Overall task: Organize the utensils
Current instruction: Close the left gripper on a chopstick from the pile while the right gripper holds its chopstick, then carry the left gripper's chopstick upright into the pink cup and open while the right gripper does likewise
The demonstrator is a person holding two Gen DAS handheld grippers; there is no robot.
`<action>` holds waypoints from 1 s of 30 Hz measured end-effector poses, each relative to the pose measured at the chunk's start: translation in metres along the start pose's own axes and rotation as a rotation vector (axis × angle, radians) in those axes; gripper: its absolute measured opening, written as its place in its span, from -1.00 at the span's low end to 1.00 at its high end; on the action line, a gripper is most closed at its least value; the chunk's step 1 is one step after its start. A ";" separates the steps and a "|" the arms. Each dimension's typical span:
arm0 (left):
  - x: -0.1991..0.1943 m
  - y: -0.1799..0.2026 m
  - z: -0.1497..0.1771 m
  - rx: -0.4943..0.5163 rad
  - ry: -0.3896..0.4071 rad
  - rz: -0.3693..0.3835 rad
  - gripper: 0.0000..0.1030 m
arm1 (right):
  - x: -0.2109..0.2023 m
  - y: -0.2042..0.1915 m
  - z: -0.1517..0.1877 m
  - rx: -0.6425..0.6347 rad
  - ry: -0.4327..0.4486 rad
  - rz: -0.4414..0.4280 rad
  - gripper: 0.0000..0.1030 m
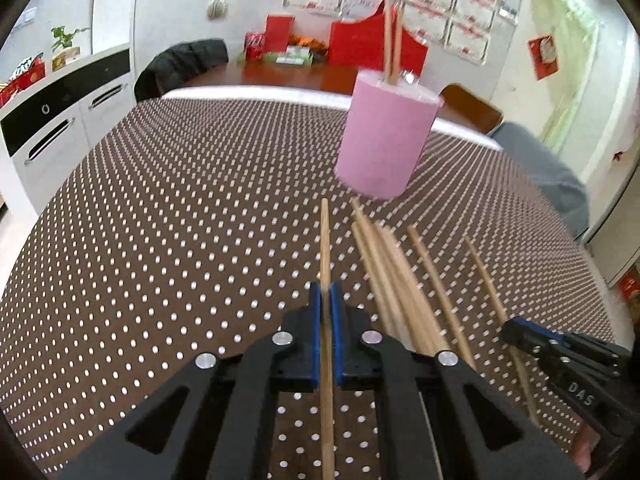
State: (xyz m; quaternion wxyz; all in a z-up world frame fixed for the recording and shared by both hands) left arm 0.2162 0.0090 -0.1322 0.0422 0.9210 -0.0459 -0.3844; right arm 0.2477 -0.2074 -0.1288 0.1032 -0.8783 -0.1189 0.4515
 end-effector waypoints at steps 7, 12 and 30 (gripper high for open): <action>-0.015 0.008 -0.020 0.001 0.066 0.031 -0.89 | -0.026 -0.016 -0.016 -0.037 0.118 -0.012 -0.88; -0.029 0.015 -0.043 0.014 0.111 0.049 -0.89 | -0.050 -0.030 -0.029 -0.100 0.216 -0.003 -0.88; -0.083 0.047 -0.114 0.070 0.317 0.005 -0.89 | -0.111 -0.037 -0.080 -0.115 0.511 -0.002 -0.88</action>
Point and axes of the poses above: each gripper's, at about its wrist camera, not at the fingertips, and x roughly the way its jaws point, y to its right, z to its underside, the point moved 2 cm from there along x, roughly the way its jaws point, and after that the axes turned 4 degrees about x, right-handed, at the moved point
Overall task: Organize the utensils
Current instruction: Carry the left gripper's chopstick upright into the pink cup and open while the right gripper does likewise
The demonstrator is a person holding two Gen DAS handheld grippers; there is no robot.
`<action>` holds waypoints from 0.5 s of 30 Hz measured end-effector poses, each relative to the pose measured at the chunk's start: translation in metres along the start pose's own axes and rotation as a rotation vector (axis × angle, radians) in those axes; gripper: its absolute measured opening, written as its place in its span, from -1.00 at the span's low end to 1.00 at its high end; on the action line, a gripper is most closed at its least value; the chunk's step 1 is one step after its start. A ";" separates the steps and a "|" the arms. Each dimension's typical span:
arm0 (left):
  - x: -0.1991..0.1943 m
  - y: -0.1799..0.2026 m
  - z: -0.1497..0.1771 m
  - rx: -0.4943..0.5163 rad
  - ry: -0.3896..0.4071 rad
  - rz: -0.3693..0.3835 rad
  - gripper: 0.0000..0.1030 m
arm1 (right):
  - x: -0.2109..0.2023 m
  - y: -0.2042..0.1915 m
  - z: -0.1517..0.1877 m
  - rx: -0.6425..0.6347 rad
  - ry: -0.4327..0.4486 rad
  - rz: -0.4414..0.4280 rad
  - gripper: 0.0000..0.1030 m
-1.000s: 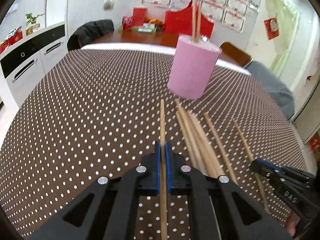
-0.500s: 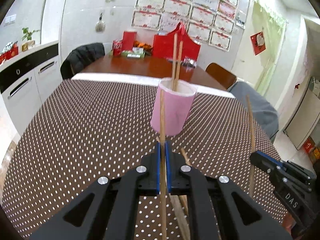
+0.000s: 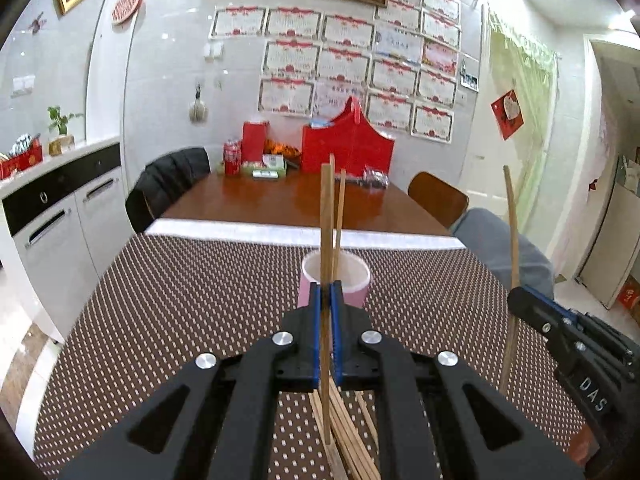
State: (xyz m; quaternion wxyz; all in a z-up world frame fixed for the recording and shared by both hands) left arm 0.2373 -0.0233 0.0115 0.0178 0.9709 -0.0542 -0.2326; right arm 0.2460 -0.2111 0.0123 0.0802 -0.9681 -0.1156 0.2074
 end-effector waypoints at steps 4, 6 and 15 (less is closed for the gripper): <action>-0.002 0.004 -0.019 0.017 0.034 -0.013 -0.89 | -0.001 -0.003 -0.019 0.005 0.048 -0.004 -0.88; -0.002 0.006 -0.029 0.027 0.056 -0.020 -0.89 | 0.000 -0.005 -0.032 0.006 0.082 0.000 -0.88; -0.004 0.006 -0.073 0.030 0.146 -0.051 -0.89 | 0.006 -0.011 -0.075 0.049 0.220 0.017 -0.88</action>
Point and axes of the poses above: each gripper's, at about its wrist camera, not at the fingertips, and x roughly the way its jaws point, y to its right, z to its underside, the point moved 2 cm from there along x, roughly the way its jaws point, and after that the axes turned 4 degrees about x, right-handed, at the moved point
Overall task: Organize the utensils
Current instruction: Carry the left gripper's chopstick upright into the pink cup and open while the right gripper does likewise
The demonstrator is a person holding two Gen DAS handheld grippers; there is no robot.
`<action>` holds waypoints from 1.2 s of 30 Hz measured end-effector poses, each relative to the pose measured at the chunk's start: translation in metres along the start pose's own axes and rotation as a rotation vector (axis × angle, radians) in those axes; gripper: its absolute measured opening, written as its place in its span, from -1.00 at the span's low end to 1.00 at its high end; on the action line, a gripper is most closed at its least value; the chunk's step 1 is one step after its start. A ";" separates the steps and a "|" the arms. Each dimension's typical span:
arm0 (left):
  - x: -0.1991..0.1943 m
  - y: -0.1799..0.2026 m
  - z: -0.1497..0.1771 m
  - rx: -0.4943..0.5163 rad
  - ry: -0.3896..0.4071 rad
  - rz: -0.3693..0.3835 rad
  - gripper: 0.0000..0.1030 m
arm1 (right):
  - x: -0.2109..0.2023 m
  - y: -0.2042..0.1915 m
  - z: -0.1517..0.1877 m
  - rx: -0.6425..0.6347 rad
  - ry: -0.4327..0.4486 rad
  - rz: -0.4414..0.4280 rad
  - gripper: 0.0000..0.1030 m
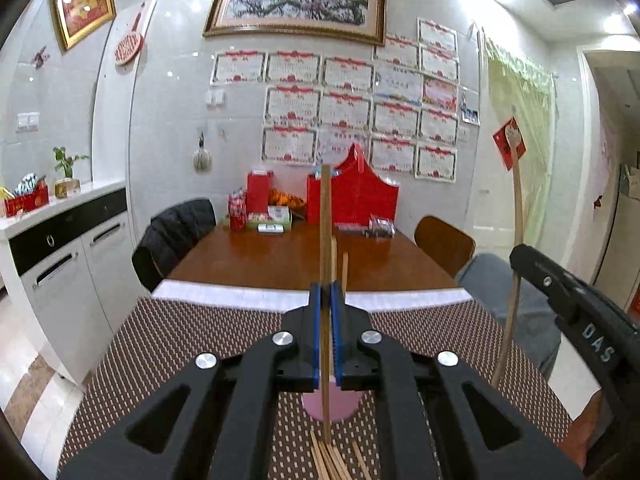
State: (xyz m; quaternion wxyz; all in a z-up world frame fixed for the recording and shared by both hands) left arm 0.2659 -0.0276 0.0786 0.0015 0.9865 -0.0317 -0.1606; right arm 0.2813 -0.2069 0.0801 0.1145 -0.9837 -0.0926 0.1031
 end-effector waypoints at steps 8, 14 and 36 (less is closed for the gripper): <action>0.016 -0.002 -0.044 -0.032 0.078 -0.018 -0.89 | 0.033 -0.011 -0.020 0.016 0.060 -0.013 -0.88; 0.041 0.003 -0.051 0.000 0.099 -0.027 -0.89 | 0.065 -0.011 -0.025 0.033 0.087 -0.022 -0.88; 0.146 -0.024 0.011 0.031 -0.130 -0.052 -0.85 | 0.163 0.003 0.032 0.034 -0.154 -0.040 -0.87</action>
Point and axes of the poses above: each gripper's, at about its wrist camera, not at the fingertips, and x roughly the way its jaws point, y to its right, z to its underside, the point moved 2 cm from there along x, roughly the way its jaws point, and after that the axes turned 4 degrees about x, right-handed, at the moved point
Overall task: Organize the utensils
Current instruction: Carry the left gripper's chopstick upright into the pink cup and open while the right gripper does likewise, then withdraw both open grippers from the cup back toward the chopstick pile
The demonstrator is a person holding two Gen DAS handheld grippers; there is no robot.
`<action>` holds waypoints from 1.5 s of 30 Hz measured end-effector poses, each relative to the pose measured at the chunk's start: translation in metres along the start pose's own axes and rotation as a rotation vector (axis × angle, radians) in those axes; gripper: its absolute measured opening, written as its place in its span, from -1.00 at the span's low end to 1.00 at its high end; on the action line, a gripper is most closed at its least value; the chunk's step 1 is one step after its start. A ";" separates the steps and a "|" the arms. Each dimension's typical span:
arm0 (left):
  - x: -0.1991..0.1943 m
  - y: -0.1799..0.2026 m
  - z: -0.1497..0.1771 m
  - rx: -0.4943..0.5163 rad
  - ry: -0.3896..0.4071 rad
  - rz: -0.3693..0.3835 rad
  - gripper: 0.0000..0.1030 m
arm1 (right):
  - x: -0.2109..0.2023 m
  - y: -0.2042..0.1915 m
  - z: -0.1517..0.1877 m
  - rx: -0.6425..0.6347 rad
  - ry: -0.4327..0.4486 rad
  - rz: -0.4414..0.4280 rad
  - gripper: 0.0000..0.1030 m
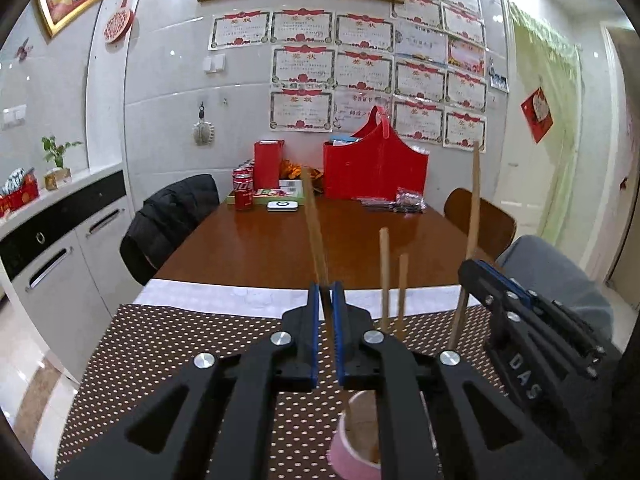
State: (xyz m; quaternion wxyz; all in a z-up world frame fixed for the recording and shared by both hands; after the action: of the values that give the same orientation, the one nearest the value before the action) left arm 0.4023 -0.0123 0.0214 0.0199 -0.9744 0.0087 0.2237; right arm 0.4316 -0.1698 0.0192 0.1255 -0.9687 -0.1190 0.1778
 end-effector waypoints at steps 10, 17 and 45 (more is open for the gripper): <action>0.000 -0.017 0.027 -0.007 -0.069 -0.018 -0.45 | -0.009 0.010 0.020 -0.026 -0.107 0.026 -0.01; -0.011 -0.020 0.042 -0.009 -0.094 -0.021 -0.30 | -0.031 0.014 0.029 -0.043 -0.101 0.056 0.28; -0.076 -0.008 0.126 -0.014 -0.196 0.022 -0.05 | -0.097 0.022 0.094 -0.050 -0.256 0.148 0.44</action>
State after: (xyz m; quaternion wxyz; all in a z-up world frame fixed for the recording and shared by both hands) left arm 0.2790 0.0013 -0.0588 0.0113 -0.9478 0.0158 0.3184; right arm 0.3122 -0.1986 -0.0418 0.0719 -0.9471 -0.0666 0.3057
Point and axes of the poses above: each gripper's, at about its wrist camera, not at the fingertips, and x roughly the way its jaws point, y to its right, z to its underside, the point moved 2 cm from there along x, roughly the way its jaws point, and after that the axes turned 4 degrees about x, right-handed, at the moved point
